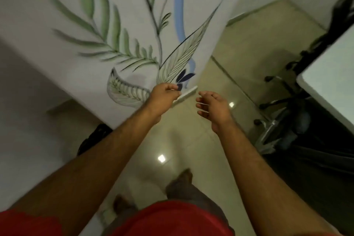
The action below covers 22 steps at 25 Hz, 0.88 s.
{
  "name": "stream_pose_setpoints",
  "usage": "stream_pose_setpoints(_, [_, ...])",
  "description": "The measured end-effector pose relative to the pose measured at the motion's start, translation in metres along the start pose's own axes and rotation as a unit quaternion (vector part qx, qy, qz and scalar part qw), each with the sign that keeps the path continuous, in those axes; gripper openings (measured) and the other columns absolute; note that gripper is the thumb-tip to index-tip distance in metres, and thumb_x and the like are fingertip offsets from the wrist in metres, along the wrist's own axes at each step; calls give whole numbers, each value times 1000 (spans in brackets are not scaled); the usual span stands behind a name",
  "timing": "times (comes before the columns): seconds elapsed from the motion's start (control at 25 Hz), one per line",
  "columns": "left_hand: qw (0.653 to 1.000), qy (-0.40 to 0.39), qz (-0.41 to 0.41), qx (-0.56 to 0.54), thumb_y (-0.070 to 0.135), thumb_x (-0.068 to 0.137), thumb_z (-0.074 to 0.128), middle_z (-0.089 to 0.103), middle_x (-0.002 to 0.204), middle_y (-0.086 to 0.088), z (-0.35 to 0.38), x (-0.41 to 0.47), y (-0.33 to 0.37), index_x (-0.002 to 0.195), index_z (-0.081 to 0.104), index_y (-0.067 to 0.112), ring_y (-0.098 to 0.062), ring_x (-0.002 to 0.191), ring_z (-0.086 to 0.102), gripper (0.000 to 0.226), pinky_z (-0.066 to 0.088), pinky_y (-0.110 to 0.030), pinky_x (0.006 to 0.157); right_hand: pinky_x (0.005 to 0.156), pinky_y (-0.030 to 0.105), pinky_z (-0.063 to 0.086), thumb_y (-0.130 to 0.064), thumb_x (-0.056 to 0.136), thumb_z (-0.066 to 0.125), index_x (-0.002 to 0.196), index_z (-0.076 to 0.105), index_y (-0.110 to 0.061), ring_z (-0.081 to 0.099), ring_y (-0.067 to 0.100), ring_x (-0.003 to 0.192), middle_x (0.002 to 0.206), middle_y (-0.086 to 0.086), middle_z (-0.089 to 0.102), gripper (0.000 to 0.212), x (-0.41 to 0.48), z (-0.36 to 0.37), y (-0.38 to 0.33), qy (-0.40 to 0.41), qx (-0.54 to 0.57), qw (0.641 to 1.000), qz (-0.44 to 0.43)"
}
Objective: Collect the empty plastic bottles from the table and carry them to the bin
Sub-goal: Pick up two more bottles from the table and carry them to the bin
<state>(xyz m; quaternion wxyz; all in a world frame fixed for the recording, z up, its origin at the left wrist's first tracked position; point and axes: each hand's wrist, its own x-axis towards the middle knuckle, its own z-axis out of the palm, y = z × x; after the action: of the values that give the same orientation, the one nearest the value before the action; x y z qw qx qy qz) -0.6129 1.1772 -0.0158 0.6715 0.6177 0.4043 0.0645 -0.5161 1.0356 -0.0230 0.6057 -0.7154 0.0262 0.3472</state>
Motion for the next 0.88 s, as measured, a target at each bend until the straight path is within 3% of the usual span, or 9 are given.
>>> stream_pose_setpoints(0.12, [999, -29, 39, -2, 8, 88, 63, 64, 98, -10, 86, 40, 51, 110, 59, 15, -24, 92, 63, 24, 52, -37, 86, 60, 26, 52, -22, 95, 61, 95, 67, -18, 63, 14, 70, 82, 1, 68, 8, 41, -84, -49, 51, 50, 997, -31])
stream_pose_setpoints(0.36, [985, -113, 122, 35, 11, 89, 63, 59, 87, 3, 235, 115, 155, 116, 60, 13, -9, 82, 57, 28, 47, -25, 77, 61, 28, 51, -26, 94, 64, 90, 63, -17, 62, 14, 72, 83, 2, 67, 9, 110, -213, -140, 156, 111, 979, -73])
stream_pose_setpoints(0.56, [965, -194, 156, 87, 12, 88, 64, 58, 82, 6, 357, 210, 212, 115, 63, 11, -10, 80, 57, 27, 44, -23, 70, 61, 28, 51, -25, 93, 64, 94, 64, -17, 62, 14, 74, 86, 4, 68, 9, 192, -296, -193, 242, 148, 954, -93])
stream_pose_setpoints(0.72, [941, -270, 169, 116, 15, 88, 64, 57, 82, 7, 454, 297, 263, 117, 63, 9, -8, 79, 56, 30, 43, -25, 74, 61, 29, 48, -21, 95, 62, 92, 64, -14, 59, 16, 69, 83, 6, 65, 8, 268, -351, -240, 311, 178, 929, -93])
stream_pose_setpoints(0.88, [917, -324, 182, 143, 14, 88, 65, 61, 90, -1, 533, 359, 326, 120, 59, 7, -16, 87, 57, 34, 43, -26, 76, 61, 28, 48, -18, 96, 61, 97, 63, -10, 58, 17, 69, 82, 6, 63, 9, 318, -394, -295, 361, 212, 905, -78])
